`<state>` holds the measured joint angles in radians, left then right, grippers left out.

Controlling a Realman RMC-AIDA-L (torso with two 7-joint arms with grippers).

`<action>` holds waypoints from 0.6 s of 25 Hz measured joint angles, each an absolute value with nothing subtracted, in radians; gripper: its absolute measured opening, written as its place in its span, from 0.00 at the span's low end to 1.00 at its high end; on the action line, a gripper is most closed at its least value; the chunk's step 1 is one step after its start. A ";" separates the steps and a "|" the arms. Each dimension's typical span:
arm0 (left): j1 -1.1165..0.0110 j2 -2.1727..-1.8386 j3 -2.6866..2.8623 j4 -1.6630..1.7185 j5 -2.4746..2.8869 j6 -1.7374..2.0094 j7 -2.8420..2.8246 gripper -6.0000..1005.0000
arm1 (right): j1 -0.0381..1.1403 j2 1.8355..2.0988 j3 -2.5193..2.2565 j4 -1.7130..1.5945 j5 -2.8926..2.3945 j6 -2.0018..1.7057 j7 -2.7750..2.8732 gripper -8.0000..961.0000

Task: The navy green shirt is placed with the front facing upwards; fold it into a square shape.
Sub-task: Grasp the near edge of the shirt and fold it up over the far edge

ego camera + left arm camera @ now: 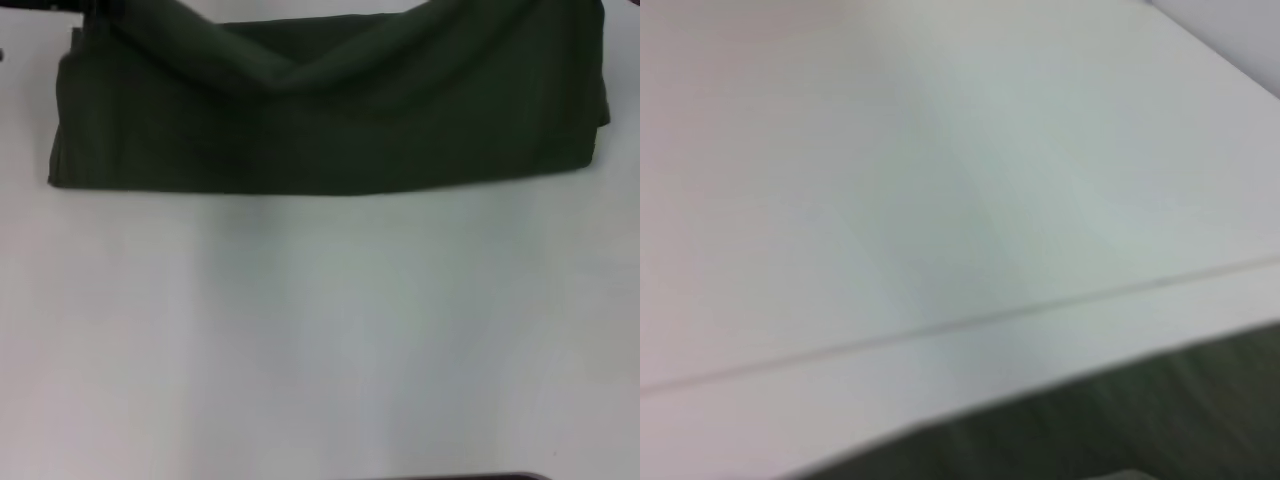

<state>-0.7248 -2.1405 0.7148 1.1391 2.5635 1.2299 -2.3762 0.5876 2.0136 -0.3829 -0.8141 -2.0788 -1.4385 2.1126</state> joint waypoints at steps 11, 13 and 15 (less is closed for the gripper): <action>-0.746 -2.161 0.889 0.935 2.614 0.830 -2.415 0.15 | 0.639 2.050 -0.515 -0.685 -2.077 -1.115 2.037 0.06; -0.758 -2.163 0.891 0.891 2.634 0.775 -2.419 0.15 | 0.646 2.058 -0.533 -0.682 -2.077 -1.066 2.035 0.06; -0.759 -2.163 0.891 0.883 2.637 0.763 -2.421 0.16 | 0.652 2.067 -0.542 -0.684 -2.076 -1.024 2.035 0.06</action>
<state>-0.7585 -2.1633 0.8912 0.8832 2.6374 0.7633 -2.4206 0.6524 2.0669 -0.5421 -0.6843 -2.0757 -1.0236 2.0351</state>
